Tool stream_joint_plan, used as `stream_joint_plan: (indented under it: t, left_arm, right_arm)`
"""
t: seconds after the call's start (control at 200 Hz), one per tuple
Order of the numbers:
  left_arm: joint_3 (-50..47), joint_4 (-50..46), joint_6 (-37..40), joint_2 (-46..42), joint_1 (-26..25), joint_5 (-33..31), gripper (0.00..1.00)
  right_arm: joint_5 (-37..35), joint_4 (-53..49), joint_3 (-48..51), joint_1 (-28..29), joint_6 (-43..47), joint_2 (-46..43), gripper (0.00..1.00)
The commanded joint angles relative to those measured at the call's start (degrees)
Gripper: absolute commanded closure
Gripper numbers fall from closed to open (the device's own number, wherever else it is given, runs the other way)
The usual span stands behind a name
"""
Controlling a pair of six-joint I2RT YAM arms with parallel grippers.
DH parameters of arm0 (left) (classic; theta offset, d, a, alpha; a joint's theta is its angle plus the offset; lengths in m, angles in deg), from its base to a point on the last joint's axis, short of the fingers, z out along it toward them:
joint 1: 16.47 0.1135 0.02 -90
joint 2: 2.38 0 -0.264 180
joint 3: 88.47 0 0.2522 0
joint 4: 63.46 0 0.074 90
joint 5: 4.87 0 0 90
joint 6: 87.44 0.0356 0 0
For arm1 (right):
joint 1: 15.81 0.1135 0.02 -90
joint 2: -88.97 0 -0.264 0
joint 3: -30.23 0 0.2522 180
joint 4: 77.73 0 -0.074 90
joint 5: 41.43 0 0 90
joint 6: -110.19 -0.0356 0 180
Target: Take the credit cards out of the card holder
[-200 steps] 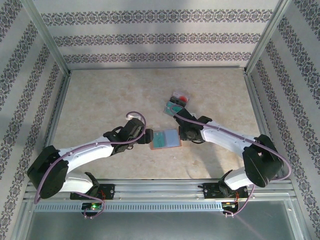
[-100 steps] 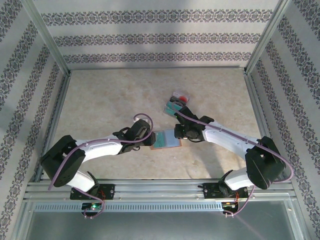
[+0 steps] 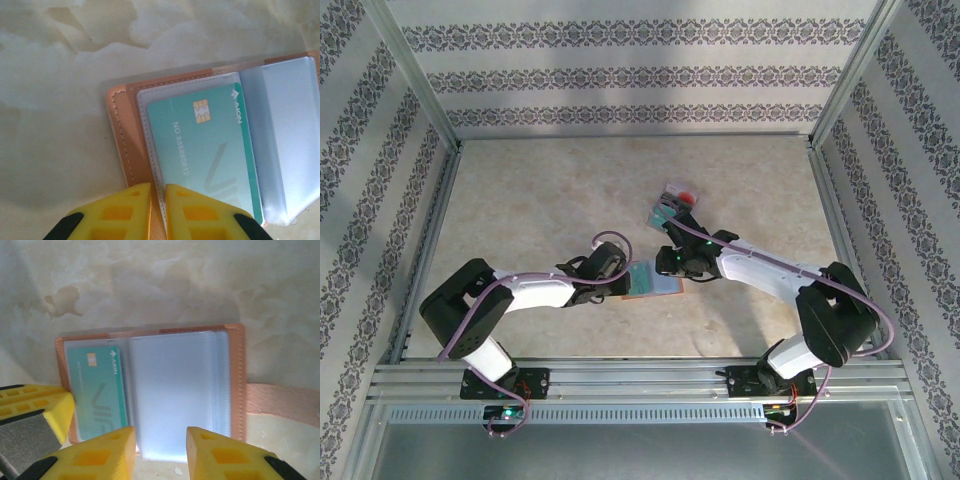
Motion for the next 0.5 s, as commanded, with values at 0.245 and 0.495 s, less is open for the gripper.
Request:
stream_joint_plan:
  t: [0.245,0.495]
  left_arm:
    - [1.48,2.05,-0.75,1.71,0.11,2.10,0.86]
    - [0.58,2.47,-1.32,1.89,0.37,2.44,0.89]
  right_arm:
    - [4.35,3.90,-3.47,2.38,-1.93,5.29,0.67]
    - [8.18,8.77,-2.86,2.45,-3.93,8.67,0.67]
